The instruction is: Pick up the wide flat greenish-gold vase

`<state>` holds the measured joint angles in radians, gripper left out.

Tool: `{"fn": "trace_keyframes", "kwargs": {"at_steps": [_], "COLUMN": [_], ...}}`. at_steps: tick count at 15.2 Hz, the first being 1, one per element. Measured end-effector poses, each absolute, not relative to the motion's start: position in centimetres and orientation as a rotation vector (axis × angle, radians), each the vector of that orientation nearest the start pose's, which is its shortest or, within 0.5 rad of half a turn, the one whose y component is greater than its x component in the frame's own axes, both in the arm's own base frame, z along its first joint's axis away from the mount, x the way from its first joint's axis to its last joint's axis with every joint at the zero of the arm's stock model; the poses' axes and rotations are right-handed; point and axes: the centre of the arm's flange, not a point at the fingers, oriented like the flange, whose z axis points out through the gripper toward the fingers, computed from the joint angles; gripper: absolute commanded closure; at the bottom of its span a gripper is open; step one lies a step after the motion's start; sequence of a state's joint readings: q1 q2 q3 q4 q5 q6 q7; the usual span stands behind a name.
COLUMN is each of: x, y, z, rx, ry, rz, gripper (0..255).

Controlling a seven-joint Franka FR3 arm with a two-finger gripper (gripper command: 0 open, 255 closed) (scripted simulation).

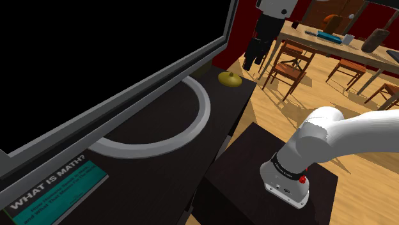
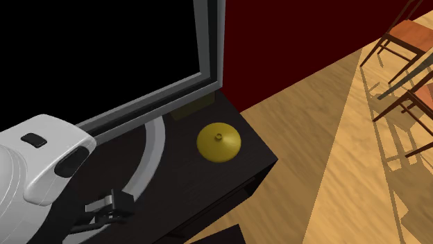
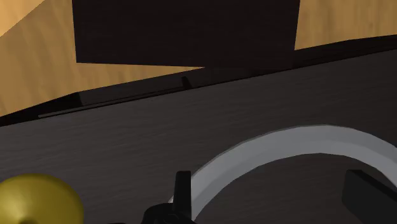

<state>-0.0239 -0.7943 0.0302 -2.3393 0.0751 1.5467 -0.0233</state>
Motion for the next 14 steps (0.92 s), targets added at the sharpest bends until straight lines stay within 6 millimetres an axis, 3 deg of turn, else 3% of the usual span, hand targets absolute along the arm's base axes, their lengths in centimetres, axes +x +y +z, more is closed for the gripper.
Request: {"fn": "trace_keyframes", "kwargs": {"at_steps": [4, 14], "x": [31.6, 37.9], "y": [-0.3, -9.6], "z": [58.5, 52.5], "rx": [-3.092, -3.111], "ry": [-0.038, -0.06], "rz": [-0.01, -0.046], "gripper": [0, 0]}}
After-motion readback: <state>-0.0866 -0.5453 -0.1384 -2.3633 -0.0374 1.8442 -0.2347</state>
